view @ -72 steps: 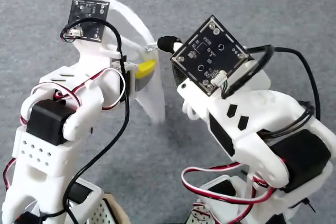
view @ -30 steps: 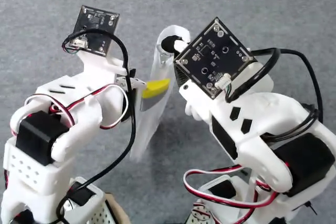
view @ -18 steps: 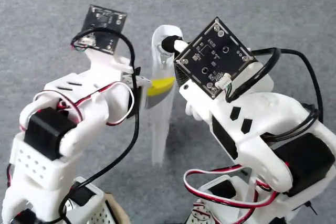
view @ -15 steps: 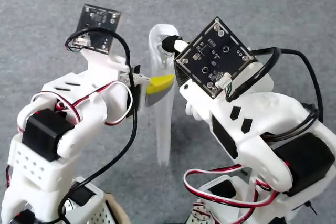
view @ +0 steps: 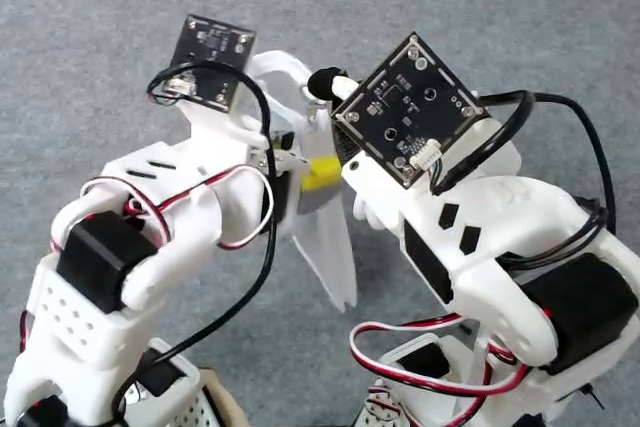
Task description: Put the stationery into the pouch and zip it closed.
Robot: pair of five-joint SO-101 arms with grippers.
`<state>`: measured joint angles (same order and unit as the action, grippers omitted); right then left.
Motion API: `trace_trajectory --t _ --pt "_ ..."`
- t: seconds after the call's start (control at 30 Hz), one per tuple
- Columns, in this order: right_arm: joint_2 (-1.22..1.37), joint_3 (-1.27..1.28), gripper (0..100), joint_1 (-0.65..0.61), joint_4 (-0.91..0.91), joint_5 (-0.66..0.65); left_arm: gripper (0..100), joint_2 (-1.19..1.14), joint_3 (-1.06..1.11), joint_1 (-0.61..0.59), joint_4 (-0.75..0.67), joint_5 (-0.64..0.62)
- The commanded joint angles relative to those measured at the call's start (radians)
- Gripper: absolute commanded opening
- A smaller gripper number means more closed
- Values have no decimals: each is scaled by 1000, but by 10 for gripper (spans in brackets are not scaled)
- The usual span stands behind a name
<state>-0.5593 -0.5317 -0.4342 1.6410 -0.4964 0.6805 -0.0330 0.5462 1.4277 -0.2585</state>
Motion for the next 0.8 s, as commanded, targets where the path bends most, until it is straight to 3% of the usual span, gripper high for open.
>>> trace_trajectory --t 0.0,0.23,0.53,0.77 --pt "-22 -51 12 8 -9 14 279 -35 -8 10 -35 -11" --pt "-31 -51 12 9 -3 14 275 -77 -4 -35 -91 -8" --pt "-53 -45 12 6 -3 14 275 -80 -4 -232 -92 -2" --pt "-53 -45 12 6 -3 14 275 -71 68 -242 -98 -2"
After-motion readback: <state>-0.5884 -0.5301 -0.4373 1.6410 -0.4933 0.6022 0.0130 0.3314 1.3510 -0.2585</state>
